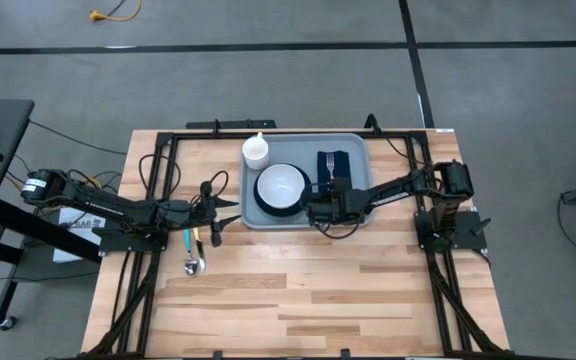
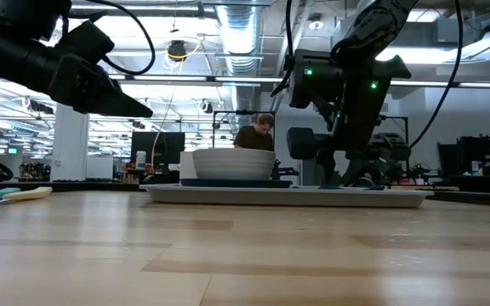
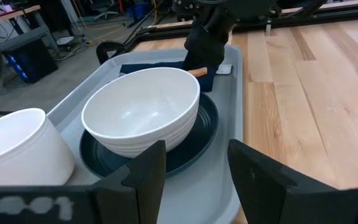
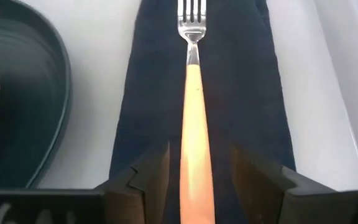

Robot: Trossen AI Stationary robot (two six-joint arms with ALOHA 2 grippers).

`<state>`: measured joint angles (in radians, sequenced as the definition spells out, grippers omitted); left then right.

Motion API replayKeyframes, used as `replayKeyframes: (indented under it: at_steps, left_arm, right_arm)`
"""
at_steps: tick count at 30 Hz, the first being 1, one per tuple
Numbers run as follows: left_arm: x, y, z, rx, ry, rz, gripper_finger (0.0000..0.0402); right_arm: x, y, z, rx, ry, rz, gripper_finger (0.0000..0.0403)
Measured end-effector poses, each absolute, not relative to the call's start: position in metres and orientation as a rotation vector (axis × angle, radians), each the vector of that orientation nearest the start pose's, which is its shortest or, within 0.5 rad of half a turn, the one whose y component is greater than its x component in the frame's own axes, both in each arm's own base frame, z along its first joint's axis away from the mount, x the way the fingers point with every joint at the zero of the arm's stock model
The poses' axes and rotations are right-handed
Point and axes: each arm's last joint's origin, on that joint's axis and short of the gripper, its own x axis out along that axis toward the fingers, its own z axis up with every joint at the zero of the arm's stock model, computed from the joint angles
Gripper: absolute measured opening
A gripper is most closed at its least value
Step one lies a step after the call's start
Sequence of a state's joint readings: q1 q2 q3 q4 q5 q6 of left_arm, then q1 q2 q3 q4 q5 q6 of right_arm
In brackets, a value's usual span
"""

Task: Set up tray
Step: Put the blue spoon to the left of the orange fork on the gray table tray

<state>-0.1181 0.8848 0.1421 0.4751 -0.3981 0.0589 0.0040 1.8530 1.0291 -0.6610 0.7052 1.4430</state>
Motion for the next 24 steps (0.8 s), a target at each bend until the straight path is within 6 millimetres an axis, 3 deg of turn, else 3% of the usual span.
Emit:
replayKeyframes:
  at_steps: [5,13,24]
  left_arm:
    - [0.164,-0.008,0.159,0.132,0.291,0.270,0.0164]
    - [0.161,-0.009,0.148,0.067,0.399,0.255,0.0164]
    - [0.158,-0.007,0.143,-0.373,0.452,0.420,0.0164]
  right_arm:
    - [0.320,-0.010,0.142,0.564,0.702,-1.312,0.0155]
    - [0.332,0.004,0.181,0.339,0.681,-1.231,0.0138]
    - [0.340,0.022,0.210,0.072,0.614,-1.184,0.0134]
